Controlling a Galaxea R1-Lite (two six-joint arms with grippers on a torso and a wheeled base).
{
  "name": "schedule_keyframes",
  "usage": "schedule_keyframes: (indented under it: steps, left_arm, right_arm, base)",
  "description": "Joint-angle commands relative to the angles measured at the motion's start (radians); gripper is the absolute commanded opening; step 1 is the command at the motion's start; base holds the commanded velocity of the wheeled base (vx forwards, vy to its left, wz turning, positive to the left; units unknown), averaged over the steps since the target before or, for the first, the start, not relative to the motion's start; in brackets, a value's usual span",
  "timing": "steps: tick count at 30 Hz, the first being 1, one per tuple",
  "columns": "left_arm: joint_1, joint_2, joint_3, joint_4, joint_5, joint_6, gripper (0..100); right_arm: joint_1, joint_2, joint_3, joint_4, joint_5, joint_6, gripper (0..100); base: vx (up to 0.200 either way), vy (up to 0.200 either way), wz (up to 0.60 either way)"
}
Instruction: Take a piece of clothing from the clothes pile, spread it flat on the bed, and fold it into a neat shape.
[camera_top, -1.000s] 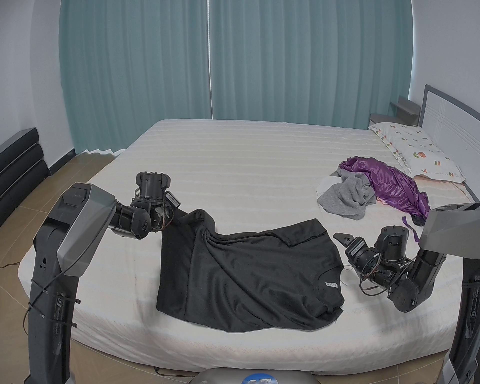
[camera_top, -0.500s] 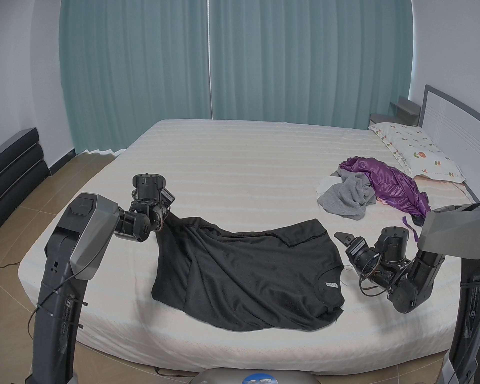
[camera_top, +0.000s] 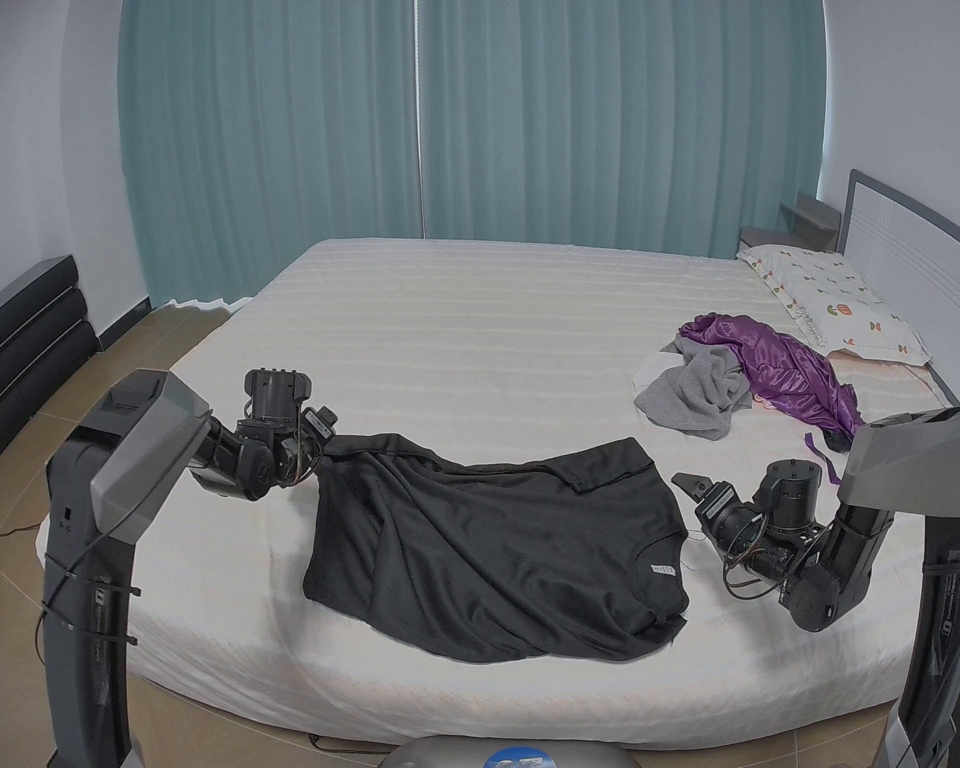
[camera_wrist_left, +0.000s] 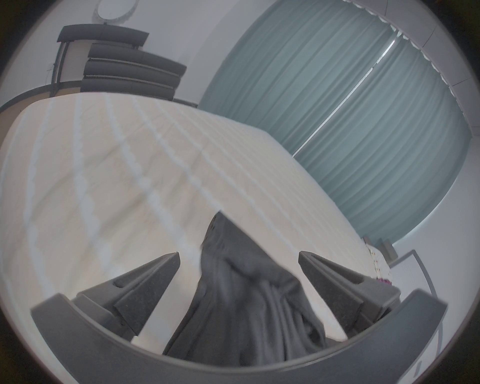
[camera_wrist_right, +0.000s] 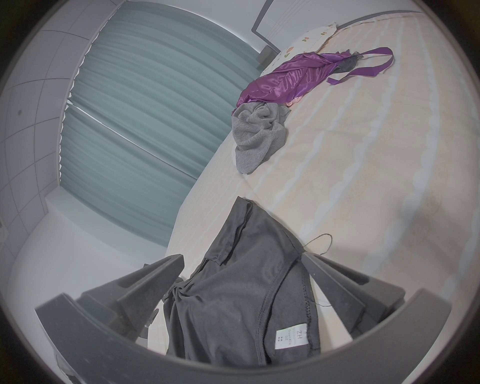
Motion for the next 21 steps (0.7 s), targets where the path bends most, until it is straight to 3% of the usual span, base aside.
schedule_keyframes:
  steps: [1, 9, 12, 21]
  left_arm:
    - [-0.006, -0.336, 0.38, -0.004, -0.138, -0.011, 100]
    - [-0.113, -0.472, 0.744, -0.079, -0.159, -0.025, 100]
    - [-0.156, -0.492, 0.836, -0.146, -0.159, -0.072, 100]
    - [-0.187, -0.447, 0.928, -0.211, -0.158, -0.109, 100]
  right_arm:
    - [0.002, -0.026, 0.05, 0.001, 0.008, -0.004, 100]
    - [0.009, -0.049, 0.105, 0.001, 0.035, -0.012, 100]
    - [0.012, -0.055, 0.123, 0.001, 0.035, -0.013, 100]
    - [0.018, -0.055, 0.145, 0.0, 0.035, -0.021, 100]
  base:
    - [0.0, 0.0, 0.0]
    - [0.0, 0.0, 0.0]
    - [0.0, 0.0, 0.0]
    - [0.0, 0.0, 0.0]
